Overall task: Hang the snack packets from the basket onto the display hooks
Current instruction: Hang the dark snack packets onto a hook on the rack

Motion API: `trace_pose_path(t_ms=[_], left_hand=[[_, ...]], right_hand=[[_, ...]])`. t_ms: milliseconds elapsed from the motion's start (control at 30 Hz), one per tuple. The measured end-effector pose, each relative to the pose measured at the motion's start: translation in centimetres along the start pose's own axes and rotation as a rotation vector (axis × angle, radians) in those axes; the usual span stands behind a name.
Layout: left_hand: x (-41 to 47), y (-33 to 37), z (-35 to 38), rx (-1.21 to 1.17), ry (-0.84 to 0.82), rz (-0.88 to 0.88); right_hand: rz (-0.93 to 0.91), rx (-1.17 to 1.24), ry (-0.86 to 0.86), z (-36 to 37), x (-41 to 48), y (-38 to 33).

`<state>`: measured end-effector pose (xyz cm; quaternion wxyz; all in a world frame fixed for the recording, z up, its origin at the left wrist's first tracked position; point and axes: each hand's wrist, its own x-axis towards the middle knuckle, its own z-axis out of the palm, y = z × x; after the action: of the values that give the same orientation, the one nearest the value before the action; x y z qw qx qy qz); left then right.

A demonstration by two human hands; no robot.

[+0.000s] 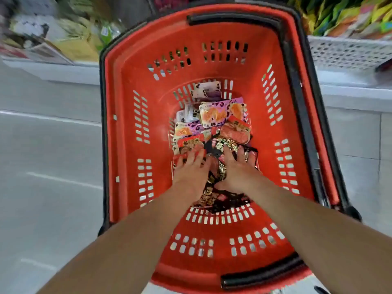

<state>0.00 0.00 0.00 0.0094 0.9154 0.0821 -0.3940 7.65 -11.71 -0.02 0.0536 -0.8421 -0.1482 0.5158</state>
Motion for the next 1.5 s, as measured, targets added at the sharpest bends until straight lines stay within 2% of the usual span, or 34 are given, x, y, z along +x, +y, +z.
trace_pose_path(t_ms=[133,200,333,433,567,733,800,933,1067,1200,1300,1400,1500], left_hand=[[1.1,-0.8,0.4,0.195,-0.025,-0.002],[0.9,-0.7,0.4,0.237,-0.042,0.012],[-0.3,-0.8,-0.9,0.140,-0.040,-0.006],[-2.8,-1.8,-4.3,0.024,0.009,-0.052],[-8.5,-4.2,-9.1,-0.211,0.227,-0.185],[-15.9,-6.7,-13.4,-0.931,0.476,-0.398],[-19.1,-6.5,-15.7,-1.164,0.516,-0.425],[-26.1,-5.5,-20.9,-1.466,0.549,-0.409],[-33.4,-3.9,-27.3,-1.619,0.591,-0.309],[-40.8,-2.3,-33.4,-1.737,0.690,-0.254],[-46.7,-1.4,-37.4,-1.822,0.807,-0.259],[-50.5,-0.9,-40.0,-1.789,0.965,-0.215],[-54.7,-1.1,-42.0,-1.787,1.113,-0.127]], right_hand=[[0.014,0.091,0.006,0.8,1.9,1.1],[-0.024,0.134,0.069,1.8,2.2,1.5],[-0.074,0.123,0.236,2.7,1.5,1.4],[-0.043,0.184,0.217,0.9,-0.2,0.2],[-0.038,0.239,0.248,-3.6,-4.5,0.0],[-0.043,0.460,0.367,-8.7,-13.0,-0.6],[-0.055,0.620,0.383,-10.6,-16.9,-1.3],[-0.129,1.014,0.405,-14.8,-26.6,-3.6],[-0.318,1.194,0.478,-19.6,-36.9,-7.2],[-0.516,1.048,0.613,-23.3,-45.7,-9.8],[-0.515,1.060,0.620,-25.3,-52.2,-11.7],[-0.516,1.169,0.543,-26.7,-57.5,-13.4],[-0.632,1.203,0.490,-27.3,-62.6,-16.0]])
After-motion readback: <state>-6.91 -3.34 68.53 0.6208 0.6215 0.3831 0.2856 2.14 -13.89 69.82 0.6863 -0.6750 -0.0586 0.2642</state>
